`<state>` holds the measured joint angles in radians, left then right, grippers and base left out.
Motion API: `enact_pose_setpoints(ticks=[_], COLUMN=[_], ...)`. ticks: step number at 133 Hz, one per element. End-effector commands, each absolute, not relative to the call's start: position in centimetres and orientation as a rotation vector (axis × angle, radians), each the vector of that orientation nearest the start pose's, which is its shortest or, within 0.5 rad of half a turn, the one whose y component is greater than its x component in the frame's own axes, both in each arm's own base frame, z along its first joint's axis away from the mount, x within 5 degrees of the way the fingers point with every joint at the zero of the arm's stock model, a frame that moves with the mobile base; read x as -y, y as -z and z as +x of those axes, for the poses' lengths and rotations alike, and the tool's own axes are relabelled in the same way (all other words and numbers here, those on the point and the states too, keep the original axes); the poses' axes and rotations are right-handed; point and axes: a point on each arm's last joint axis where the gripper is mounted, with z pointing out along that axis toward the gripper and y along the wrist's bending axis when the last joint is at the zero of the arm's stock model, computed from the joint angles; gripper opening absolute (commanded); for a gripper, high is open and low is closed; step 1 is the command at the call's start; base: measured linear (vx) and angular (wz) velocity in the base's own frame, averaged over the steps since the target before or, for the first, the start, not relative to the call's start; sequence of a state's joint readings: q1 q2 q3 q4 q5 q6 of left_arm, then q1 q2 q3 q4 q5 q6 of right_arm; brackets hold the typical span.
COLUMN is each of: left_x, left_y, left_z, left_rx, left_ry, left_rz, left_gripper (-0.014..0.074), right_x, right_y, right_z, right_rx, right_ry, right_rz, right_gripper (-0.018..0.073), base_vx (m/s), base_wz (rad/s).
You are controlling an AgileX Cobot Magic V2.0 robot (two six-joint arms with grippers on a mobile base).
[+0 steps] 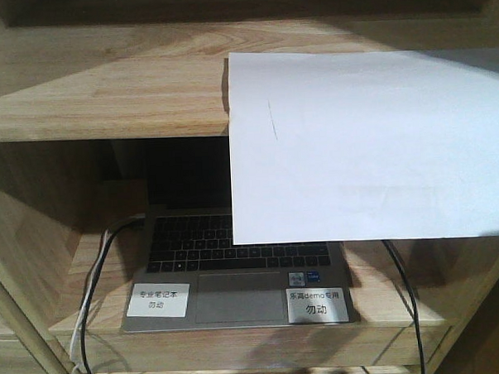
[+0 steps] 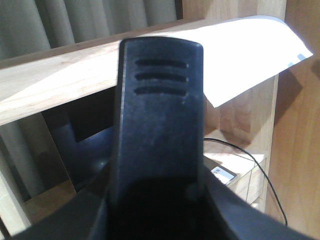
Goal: Grab stapler and paper to desk for stapling
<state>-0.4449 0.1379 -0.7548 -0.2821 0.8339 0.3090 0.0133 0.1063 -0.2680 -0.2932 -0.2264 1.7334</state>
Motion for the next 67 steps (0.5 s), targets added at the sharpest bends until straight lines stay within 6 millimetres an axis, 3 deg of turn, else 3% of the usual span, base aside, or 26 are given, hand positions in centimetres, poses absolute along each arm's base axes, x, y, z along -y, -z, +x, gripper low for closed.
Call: enact_pose_setpoints(ticks=[1,48,67], left_x=[1.3,1.3,1.3], left_y=[-38.6,-38.6,-38.6], left_z=[-1.6,-1.6,-1.6], left_rx=[-1.477,-1.477,-1.477], left_ry=[0.448,0.448,0.448], left_rz=[0.563,0.563,0.563], left_gripper=[-0.0006,-0.0006,-0.0006], right_x=[-0.8,-2.6,-3.1], right_y=[-31.8,-28.6,-26.8], right_z=[3.7,4.2,4.5], right_rx=[-0.921,-1.21,-1.297], right_ry=[-1.381,-1.643,-1.669], right_rz=[0.695,0.567,0.556], right_gripper=[0.0627,0.0615,0.061], base_vx=[0.0,0.0,0.0], base_wz=[0.0,0.0,0.0])
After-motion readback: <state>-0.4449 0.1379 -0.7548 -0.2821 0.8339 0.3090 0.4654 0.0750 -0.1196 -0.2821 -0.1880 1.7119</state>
